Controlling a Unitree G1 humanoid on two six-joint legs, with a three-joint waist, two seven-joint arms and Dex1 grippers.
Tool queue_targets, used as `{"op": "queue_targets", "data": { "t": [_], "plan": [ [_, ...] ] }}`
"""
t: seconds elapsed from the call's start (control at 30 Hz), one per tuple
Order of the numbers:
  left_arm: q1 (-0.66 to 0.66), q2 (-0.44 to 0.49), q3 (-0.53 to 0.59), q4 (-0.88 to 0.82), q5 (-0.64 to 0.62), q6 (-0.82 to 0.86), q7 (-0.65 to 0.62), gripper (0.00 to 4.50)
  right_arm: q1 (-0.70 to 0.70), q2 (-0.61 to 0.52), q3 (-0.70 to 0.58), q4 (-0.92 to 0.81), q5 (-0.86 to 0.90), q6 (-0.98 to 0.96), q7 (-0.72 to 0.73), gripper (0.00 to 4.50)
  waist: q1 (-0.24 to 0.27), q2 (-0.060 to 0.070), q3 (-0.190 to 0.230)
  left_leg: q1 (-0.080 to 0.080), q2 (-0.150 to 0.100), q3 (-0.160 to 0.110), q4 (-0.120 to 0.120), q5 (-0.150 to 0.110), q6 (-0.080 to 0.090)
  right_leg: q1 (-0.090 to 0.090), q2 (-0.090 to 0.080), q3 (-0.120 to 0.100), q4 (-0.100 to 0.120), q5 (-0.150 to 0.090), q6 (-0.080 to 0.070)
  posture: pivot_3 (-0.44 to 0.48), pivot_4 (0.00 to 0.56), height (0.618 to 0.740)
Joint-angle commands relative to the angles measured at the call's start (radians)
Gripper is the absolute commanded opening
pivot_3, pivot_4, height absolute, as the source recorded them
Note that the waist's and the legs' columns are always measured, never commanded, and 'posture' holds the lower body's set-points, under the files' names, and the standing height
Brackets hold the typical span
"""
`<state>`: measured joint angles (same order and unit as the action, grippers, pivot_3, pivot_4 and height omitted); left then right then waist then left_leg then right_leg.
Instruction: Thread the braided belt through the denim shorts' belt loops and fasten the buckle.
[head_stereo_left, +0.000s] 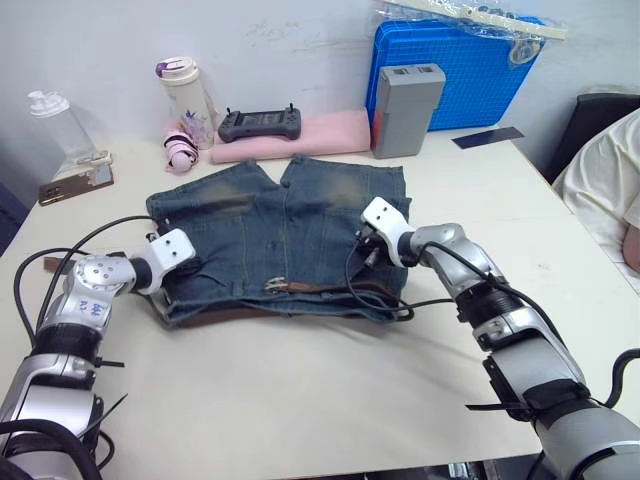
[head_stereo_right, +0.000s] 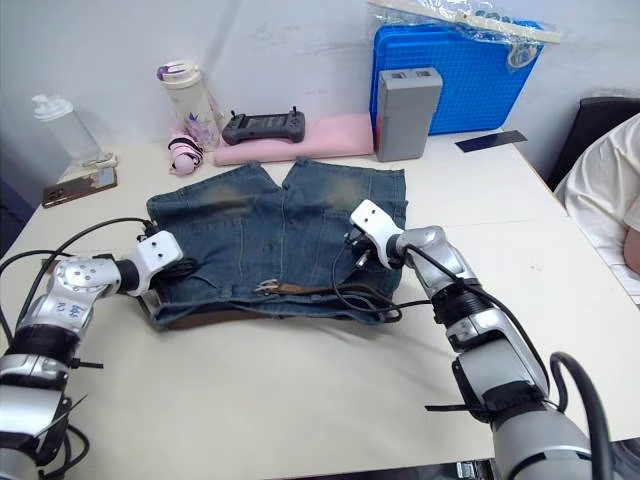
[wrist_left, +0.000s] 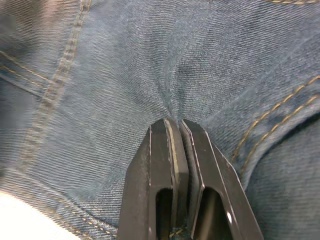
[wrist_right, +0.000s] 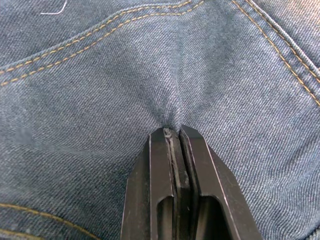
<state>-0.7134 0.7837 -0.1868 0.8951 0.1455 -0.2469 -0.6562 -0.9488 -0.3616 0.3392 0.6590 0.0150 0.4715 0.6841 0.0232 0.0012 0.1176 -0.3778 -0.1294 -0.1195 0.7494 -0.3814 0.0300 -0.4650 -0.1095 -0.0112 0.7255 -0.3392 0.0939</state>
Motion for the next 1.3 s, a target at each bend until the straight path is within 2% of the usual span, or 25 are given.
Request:
{"op": "queue_targets", "data": {
  "t": [0.03,0.1,0.2,0.3,0.47,0.53,0.6,0.73,0.83,0.93,1.1,1.3],
  "plan": [
    [-0.049,0.012,-0.023,0.153,0.099,-0.048,0.123,0.04,-0.023,-0.013,-0.033,0.092,-0.055,-0.018,-0.062,0.0,-0.003,0.0,0.0,0.0,0.0,0.0,0.0,0.0,0.0,-0.001,0.0,0.0,0.001,0.0,-0.001,0.0,0.15,0.676],
    [-0.059,0.012,-0.026,0.171,0.107,-0.077,0.131,0.04,-0.026,-0.009,-0.028,0.085,-0.054,-0.026,-0.056,0.0,-0.005,-0.001,0.0,-0.003,0.0,0.0,0.0,0.0,0.0,-0.004,0.0,0.0,0.002,0.0,-0.001,0.0,0.15,0.676],
    [-0.056,0.025,0.0,0.161,0.092,-0.1,0.139,0.04,-0.018,-0.01,-0.044,0.033,-0.038,-0.017,-0.049,0.0,-0.009,-0.001,0.0,-0.015,0.0,0.0,0.003,0.0,0.001,-0.016,0.0,0.002,0.005,0.0,-0.001,0.0,0.15,0.676],
    [-0.035,0.058,0.041,0.095,0.06,-0.123,0.126,1.1,0.007,-0.016,-0.088,-0.079,0.01,0.018,-0.022,1.05,-0.017,-0.001,0.0,-0.019,0.0,-0.001,0.004,0.0,0.0,-0.018,0.0,0.001,0.004,0.0,-0.001,0.0,0.15,0.676],
    [0.051,0.119,0.171,-0.143,-0.008,-0.021,0.17,3.41,0.069,-0.048,-0.164,-0.355,0.088,0.143,0.037,3.47,-0.047,-0.001,0.001,-0.034,0.0,-0.002,0.004,0.0,0.0,-0.033,0.0,0.001,0.007,0.0,-0.001,0.0,0.15,0.676],
    [0.121,0.132,0.268,-0.302,-0.077,0.097,0.169,4.37,0.096,-0.065,-0.204,-0.492,0.149,0.222,0.066,4.45,-0.058,-0.001,0.001,-0.036,0.0,-0.004,0.004,0.0,0.0,-0.035,0.0,0.001,0.007,0.0,-0.001,0.0,0.15,0.676],
    [0.223,0.127,0.427,-0.517,-0.189,0.32,0.178,4.48,0.153,-0.091,-0.249,-0.694,0.253,0.261,0.135,4.5,-0.071,-0.001,0.002,-0.04,0.0,-0.005,0.003,0.0,0.001,-0.037,0.001,0.0,0.005,0.0,-0.001,0.0,0.15,0.676],
    [0.382,0.102,0.672,-0.798,-0.307,0.669,0.231,4.48,0.274,-0.127,-0.263,-0.952,0.382,0.249,0.236,4.5,-0.088,-0.001,0.002,-0.043,0.0,-0.006,0.003,-0.001,0.003,-0.041,0.001,0.0,0.006,0.0,0.0,0.0,0.15,0.676],
    [0.491,0.052,0.832,-0.927,-0.375,0.935,0.28,4.48,0.353,-0.13,-0.233,-1.041,0.397,0.217,0.241,4.5,-0.084,-0.001,0.002,-0.043,0.0,-0.006,0.003,-0.001,0.003,-0.039,0.001,0.0,0.004,0.0,0.0,0.0,0.15,0.676],
    [0.501,-0.004,0.937,-0.978,-0.41,1.141,0.367,4.48,0.381,-0.108,-0.175,-1.07,0.372,0.169,0.229,4.5,-0.064,-0.003,0.006,-0.035,0.0,-0.006,0.004,-0.001,0.003,-0.031,0.001,0.001,-0.002,0.0,0.0,0.0,0.15,0.676],
    [0.45,-0.034,1.019,-0.945,-0.44,1.249,0.442,4.48,0.397,-0.062,-0.063,-1.098,0.335,0.127,0.198,4.5,-0.023,-0.014,0.01,-0.027,0.001,-0.008,0.003,0.0,-0.001,-0.021,0.003,0.0,-0.003,0.0,0.0,0.0,0.15,0.676],
    [0.346,-0.083,1.042,-0.868,-0.465,1.291,0.513,4.48,0.452,-0.047,0.031,-1.142,0.31,0.12,0.17,4.5,0.003,-0.015,0.01,-0.026,0.0,-0.01,0.004,-0.001,0.001,-0.018,0.003,0.0,-0.005,0.0,0.0,0.0,0.15,0.676]
  ]
}}
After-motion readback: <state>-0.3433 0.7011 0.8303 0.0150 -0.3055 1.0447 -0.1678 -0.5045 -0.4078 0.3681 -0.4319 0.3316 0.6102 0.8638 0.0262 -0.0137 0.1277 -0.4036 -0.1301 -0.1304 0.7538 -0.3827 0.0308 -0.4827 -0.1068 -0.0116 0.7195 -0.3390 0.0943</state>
